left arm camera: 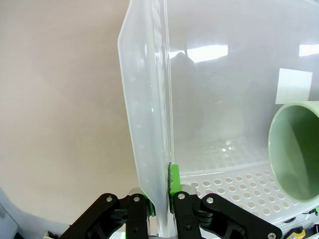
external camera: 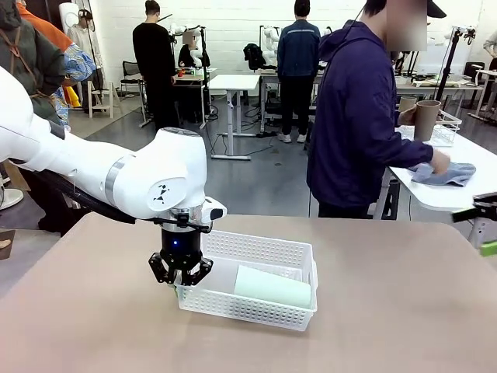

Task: Clean and organize the cups into the basket.
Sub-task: Pick up the Organizing basket and move it to the center of the table, then pick up the Reusable plastic cup from the right side of the table and place it inside the Organizing basket, then pick up the Reusable plastic cup from the right side of the table and stack it inside the Organizing basket in the center of the table.

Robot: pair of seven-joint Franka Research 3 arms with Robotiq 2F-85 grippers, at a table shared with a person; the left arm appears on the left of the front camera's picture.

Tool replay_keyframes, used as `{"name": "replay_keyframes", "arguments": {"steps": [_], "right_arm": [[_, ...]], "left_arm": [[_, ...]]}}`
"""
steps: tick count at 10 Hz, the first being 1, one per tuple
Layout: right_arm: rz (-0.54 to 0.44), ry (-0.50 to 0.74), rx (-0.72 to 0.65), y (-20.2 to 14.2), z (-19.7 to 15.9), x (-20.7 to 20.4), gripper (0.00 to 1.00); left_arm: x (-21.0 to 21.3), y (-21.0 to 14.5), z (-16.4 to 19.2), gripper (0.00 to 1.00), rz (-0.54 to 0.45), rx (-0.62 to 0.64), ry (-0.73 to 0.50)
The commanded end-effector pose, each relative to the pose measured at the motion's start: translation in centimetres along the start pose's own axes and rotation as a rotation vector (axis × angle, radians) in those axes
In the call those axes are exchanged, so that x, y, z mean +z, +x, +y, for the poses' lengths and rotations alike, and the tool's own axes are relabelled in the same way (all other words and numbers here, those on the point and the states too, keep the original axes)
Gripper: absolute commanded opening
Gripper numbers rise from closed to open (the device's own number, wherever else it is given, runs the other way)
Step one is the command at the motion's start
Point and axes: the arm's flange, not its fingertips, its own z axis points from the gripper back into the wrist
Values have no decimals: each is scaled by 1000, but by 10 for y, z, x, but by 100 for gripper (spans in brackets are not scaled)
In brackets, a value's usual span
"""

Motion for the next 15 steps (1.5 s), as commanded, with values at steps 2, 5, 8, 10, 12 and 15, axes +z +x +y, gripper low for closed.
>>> {"name": "replay_keyframes", "arguments": {"steps": [2, 5, 8, 10, 12, 15], "right_arm": [[-145, -55, -57, -47, -17, 54, 100], [-118, -76, -65, -58, -14, 64, 100], [-120, -65, -85, -65, -5, 69, 100], [-120, -65, -85, -65, -5, 69, 100], [-120, -65, -85, -65, -5, 69, 100], [-120, -65, -85, -65, -5, 69, 100]], "left_arm": [[2, 0, 0, 0, -4, 2, -1], [2, 0, 0, 0, -4, 2, -1], [2, 0, 0, 0, -4, 2, -1], [2, 0, 0, 0, -4, 2, -1], [2, 0, 0, 0, -4, 2, -1], [2, 0, 0, 0, -4, 2, -1]]}}
